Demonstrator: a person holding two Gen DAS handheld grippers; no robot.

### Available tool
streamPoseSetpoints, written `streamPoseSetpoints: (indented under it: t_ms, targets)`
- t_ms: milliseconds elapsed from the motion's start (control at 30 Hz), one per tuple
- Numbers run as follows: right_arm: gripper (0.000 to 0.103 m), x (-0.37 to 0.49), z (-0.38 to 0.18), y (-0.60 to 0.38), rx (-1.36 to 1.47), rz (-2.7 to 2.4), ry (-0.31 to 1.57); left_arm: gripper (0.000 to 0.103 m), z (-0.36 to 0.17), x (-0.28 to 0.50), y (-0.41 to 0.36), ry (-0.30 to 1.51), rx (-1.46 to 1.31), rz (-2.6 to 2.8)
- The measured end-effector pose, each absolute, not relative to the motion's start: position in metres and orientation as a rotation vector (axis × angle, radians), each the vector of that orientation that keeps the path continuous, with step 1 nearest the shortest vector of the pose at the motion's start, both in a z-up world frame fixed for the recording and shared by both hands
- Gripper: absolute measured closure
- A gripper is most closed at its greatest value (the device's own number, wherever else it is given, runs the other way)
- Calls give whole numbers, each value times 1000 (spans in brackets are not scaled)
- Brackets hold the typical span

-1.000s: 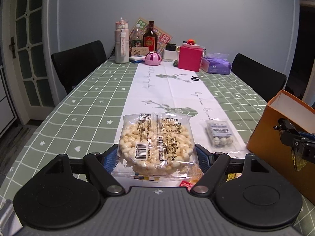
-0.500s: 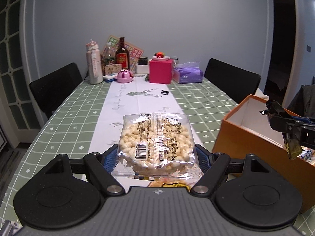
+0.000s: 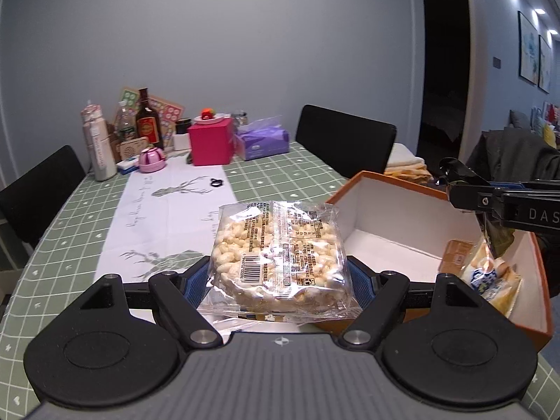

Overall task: Organize snacks
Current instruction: 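Lift both held packs and carry them over the orange box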

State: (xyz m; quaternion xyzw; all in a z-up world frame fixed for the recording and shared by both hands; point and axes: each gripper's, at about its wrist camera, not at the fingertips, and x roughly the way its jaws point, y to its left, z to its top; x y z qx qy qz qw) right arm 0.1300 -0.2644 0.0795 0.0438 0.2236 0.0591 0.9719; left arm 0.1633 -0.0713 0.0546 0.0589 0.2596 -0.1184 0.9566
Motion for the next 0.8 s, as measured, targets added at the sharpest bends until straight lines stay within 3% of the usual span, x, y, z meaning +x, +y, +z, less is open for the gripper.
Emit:
streamPoseSetpoints:
  t_ms: [467,800]
  targets:
    - [67,148,84,-313,141,73,515,12,51,182,-120,558,175,-346]
    - [67,176,55,-314,197,103,663,12,37,195,-156,618,247,-415]
